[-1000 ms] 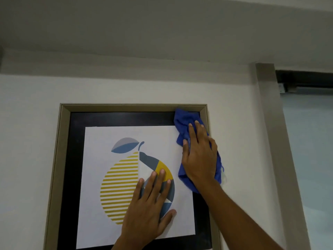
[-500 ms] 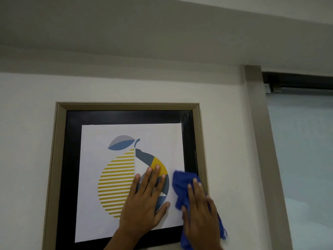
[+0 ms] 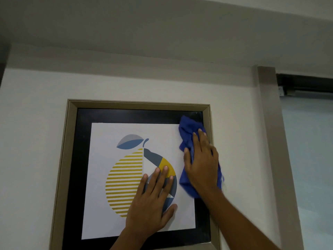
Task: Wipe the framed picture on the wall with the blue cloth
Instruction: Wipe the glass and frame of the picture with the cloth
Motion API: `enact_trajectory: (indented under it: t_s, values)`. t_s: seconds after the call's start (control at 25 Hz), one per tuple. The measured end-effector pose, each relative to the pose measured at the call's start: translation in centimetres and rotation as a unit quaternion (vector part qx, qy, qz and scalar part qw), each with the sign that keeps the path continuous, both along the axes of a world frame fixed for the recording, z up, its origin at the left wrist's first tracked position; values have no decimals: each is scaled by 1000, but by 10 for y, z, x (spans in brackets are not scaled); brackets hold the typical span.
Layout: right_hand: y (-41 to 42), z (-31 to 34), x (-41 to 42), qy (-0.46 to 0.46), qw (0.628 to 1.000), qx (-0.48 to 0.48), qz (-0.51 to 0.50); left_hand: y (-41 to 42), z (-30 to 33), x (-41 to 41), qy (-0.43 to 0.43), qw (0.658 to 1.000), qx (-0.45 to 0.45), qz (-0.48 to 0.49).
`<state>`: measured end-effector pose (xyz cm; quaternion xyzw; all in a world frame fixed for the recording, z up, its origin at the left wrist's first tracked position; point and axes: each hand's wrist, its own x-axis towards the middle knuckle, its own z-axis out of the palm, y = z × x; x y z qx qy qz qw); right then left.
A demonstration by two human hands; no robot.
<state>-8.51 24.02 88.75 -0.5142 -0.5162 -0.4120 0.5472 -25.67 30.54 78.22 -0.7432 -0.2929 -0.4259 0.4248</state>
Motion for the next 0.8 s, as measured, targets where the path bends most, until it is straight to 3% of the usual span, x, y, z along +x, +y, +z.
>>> enact_trajectory:
  t_s: [0.08, 0.2, 0.28, 0.36, 0.44, 0.68, 0.8]
  values:
    - [-3, -65, -1, 44, 998, -9, 36, -1, 0, 1, 1, 1000, -7, -6]
    - [-11, -161, -12, 6, 999, -33, 35, -3, 1, -1, 4, 1000, -19, -9]
    - [-16, -184, -12, 44, 996, -45, 66, -6, 1, -2, 13, 1000, -24, -8]
    - [-20, -171, -3, -6, 996, -92, 8, -7, 2, -2, 8, 1000, -22, -9]
    - [-16, -138, 11, -75, 994, -77, -23, -8, 3, -3, 10, 1000, -17, -6]
    - [-5, 41, 12, -70, 996, -8, -56, -2, 0, -2, 13, 1000, -18, -9]
    - [-6, 73, 16, -72, 995, 23, -69, 1, 2, -1, 12, 1000, -14, -1]
